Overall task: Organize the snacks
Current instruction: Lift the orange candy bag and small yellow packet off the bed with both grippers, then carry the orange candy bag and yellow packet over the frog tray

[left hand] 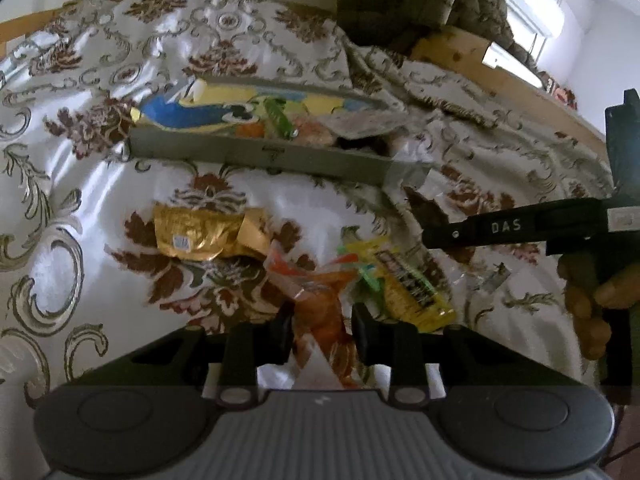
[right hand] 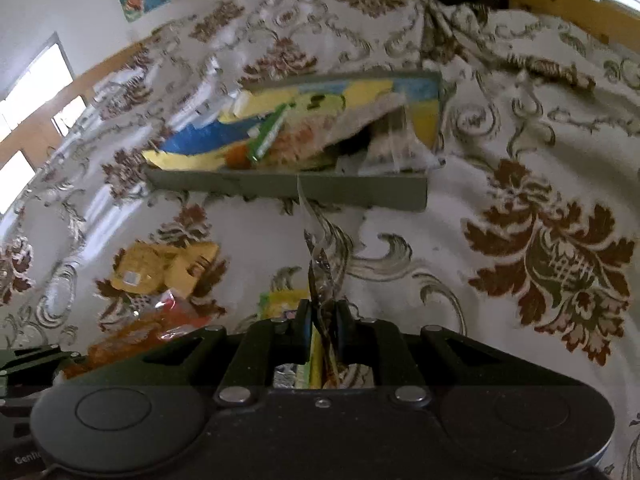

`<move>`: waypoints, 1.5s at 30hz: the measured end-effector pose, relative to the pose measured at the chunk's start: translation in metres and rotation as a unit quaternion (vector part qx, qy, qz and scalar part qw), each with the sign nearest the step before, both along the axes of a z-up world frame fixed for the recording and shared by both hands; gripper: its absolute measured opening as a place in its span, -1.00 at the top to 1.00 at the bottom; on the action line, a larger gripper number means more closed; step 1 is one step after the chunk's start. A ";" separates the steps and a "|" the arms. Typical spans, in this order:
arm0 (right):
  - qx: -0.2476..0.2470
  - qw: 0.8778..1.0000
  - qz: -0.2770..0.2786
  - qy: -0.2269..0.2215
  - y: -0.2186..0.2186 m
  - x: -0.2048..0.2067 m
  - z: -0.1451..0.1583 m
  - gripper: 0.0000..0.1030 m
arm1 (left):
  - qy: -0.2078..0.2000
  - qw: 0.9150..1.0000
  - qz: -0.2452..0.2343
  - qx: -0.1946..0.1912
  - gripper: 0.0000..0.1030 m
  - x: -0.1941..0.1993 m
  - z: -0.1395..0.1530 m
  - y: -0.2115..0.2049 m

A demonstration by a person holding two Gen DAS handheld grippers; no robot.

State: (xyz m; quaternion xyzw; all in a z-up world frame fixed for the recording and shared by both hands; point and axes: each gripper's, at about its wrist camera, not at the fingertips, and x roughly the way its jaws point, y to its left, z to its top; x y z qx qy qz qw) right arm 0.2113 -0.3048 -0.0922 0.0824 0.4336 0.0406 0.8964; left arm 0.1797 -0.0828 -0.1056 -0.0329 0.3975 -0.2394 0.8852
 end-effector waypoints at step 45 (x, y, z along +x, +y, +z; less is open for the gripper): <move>0.102 0.979 -0.056 -0.169 -0.054 0.146 0.028 0.77 | -0.060 0.991 0.099 -0.064 0.47 0.229 0.048 -0.069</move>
